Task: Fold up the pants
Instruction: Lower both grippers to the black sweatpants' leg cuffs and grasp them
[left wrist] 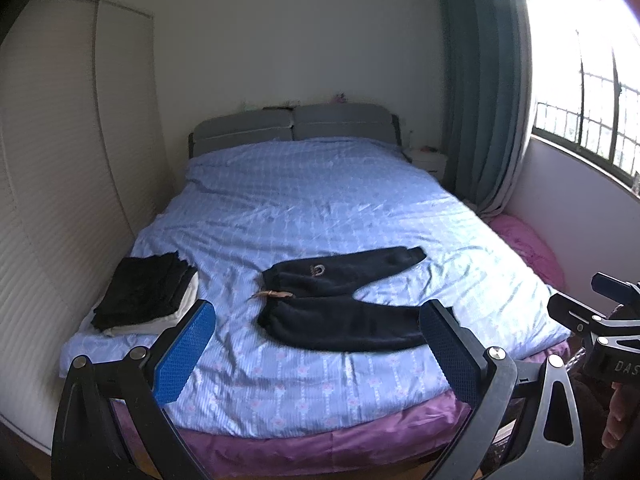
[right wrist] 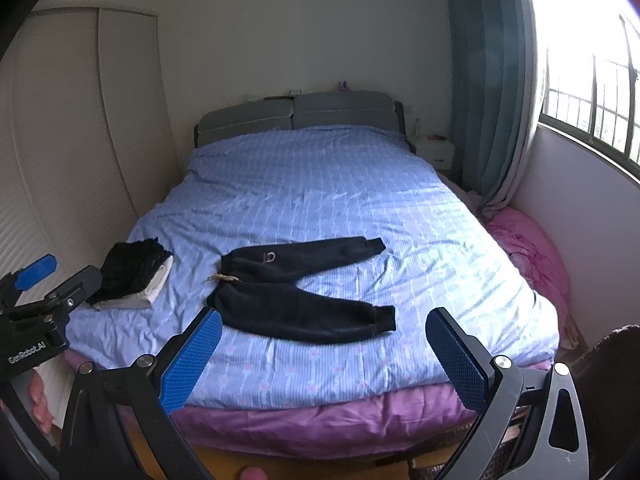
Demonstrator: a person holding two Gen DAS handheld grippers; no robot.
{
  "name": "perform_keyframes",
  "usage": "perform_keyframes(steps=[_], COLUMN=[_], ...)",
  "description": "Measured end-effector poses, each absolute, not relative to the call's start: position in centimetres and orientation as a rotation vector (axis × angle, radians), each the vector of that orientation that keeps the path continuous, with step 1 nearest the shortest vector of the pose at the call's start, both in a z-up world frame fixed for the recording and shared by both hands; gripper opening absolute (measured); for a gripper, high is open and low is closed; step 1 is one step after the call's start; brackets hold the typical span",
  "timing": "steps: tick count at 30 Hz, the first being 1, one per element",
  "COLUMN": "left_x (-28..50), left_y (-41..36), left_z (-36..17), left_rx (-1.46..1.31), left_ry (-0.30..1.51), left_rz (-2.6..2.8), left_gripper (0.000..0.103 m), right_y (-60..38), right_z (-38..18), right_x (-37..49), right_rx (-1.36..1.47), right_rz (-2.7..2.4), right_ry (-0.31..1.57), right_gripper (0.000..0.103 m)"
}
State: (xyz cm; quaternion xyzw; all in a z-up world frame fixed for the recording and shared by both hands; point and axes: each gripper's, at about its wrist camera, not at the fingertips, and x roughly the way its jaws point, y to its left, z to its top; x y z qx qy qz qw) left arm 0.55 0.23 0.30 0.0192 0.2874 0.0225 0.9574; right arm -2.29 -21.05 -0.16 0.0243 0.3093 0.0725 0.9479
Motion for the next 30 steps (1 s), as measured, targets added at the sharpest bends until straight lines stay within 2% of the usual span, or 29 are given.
perform_keyframes(steps=[10,21,30], left_x=[4.7,15.4,24.4], left_y=[4.4,9.8,12.7], left_z=[-4.0,-9.9,-19.1], left_rx=[0.020,0.034,0.018], left_ry=[0.702,0.797,0.948], left_rz=[0.141,0.122,0.058], left_gripper=[0.103,0.103,0.103], right_y=[-18.1,-12.8,-10.9], right_z=[-5.8,-12.3,-21.1], right_x=[3.0,12.6,19.5], right_rx=[0.064,0.109,0.249], right_rz=[0.194,0.169,0.045], right_ry=[0.796,0.921,1.057], right_gripper=[0.103,0.103,0.103])
